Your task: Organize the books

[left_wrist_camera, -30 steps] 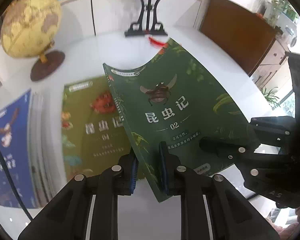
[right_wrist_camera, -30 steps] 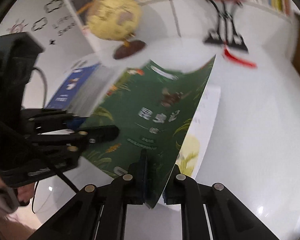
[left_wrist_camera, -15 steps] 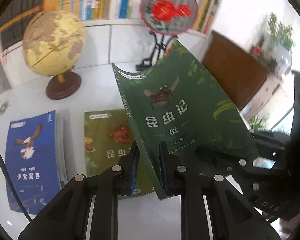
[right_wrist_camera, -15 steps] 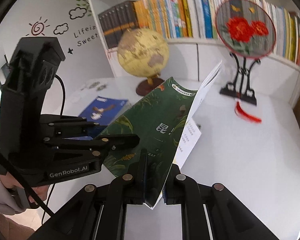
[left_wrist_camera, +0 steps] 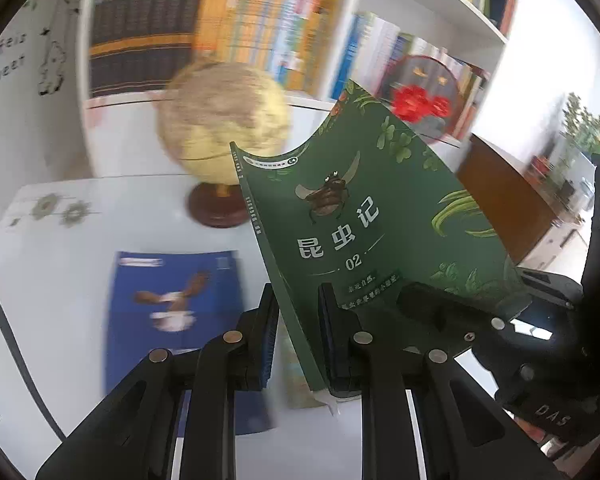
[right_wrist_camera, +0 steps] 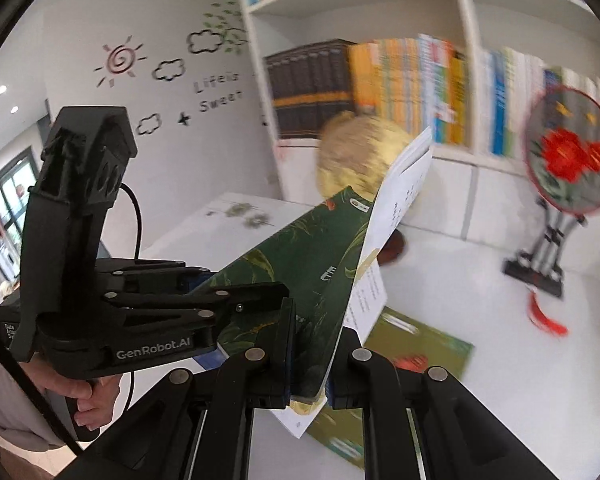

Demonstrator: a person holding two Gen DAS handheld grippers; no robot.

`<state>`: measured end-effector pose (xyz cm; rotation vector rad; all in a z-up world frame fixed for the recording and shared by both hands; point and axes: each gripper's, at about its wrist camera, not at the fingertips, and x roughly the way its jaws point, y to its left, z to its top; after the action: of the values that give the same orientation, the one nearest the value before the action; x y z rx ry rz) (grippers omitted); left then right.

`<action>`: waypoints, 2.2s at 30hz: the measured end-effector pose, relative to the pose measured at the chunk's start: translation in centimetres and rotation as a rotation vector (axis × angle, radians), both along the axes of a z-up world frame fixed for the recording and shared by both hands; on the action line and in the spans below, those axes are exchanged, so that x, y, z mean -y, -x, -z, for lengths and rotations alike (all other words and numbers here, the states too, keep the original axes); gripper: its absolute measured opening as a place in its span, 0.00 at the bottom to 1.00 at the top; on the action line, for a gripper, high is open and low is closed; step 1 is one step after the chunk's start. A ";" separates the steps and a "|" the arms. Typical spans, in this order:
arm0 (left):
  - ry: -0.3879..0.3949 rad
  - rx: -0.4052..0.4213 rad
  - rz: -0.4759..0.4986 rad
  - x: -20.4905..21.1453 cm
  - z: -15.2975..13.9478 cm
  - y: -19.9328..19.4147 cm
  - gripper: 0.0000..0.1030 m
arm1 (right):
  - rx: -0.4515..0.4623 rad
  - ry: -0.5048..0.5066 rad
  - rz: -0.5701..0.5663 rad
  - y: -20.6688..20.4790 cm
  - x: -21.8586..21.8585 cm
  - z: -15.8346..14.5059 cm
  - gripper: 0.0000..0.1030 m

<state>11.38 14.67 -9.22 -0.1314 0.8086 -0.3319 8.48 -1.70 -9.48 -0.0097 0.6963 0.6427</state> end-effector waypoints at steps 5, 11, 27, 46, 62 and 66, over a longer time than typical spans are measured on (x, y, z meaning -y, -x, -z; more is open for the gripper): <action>0.004 -0.048 -0.074 -5.4 2.1 -0.1 0.16 | -0.021 -0.011 -0.042 -0.9 -4.8 0.9 0.11; 0.000 -0.108 -0.115 -8.8 5.0 -0.4 0.16 | -0.096 -0.004 -0.057 -1.9 -9.7 3.8 0.11; -0.004 -0.201 -0.116 -11.2 9.2 -0.5 0.17 | -0.341 -0.069 0.038 -3.7 -11.6 9.7 0.11; -0.100 -0.307 -0.169 -12.2 11.2 -0.3 0.29 | -0.493 -0.036 0.106 -4.3 -11.7 12.7 0.25; -0.064 -0.291 -0.172 -10.1 8.0 0.3 0.46 | -0.533 -0.085 0.181 -3.2 -7.5 12.4 0.50; -0.021 -0.238 -0.151 -7.9 5.8 0.1 0.46 | -0.516 -0.106 0.225 -3.0 -4.2 12.0 0.50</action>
<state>11.29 22.54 -14.97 -0.2140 1.0314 -0.1665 11.50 2.53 -21.45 0.3391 1.1411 0.4646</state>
